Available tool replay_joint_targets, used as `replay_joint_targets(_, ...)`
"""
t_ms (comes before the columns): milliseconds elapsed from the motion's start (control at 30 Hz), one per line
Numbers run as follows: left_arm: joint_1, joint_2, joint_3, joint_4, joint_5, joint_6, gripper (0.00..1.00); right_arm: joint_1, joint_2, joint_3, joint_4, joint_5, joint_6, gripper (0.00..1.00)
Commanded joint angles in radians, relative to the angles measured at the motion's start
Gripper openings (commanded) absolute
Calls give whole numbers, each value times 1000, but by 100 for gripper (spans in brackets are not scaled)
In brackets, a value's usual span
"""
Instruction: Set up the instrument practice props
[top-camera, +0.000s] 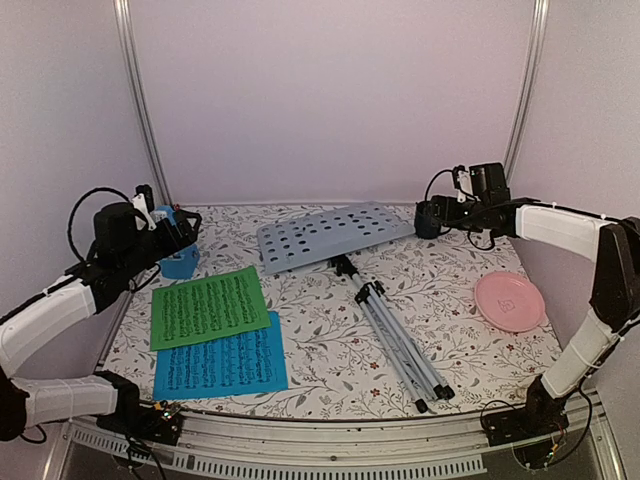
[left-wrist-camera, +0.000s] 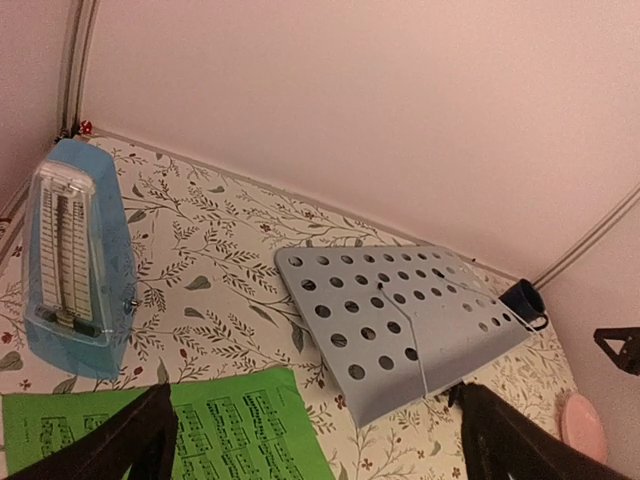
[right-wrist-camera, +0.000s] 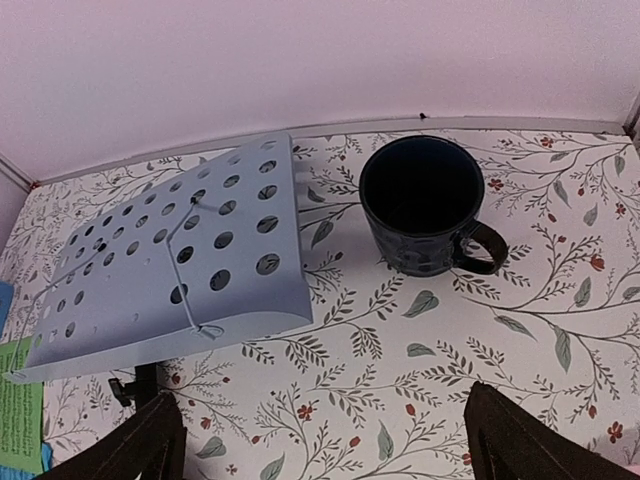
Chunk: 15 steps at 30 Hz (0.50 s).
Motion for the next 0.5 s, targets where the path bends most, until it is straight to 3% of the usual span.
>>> replay_joint_targets(0,13,-45,-59,97,-78,-23,99,14,4,63,26,180,-44,99)
replay_joint_targets(100,20,-50,-67,162,41,87,99,-10,-16,51,7,272,-14,99)
replay_joint_targets(267,19,99,116,70,355,293,99,-45,-88,-9,66,65,-82,99)
replay_joint_targets(400,4,311,317,-27,586,344,99,-45,-146,-37,117,-34,-104,99)
replay_joint_targets(467,-25,417,441,-110,619,380,99,-46,-165,-38,128,-79,-117,99)
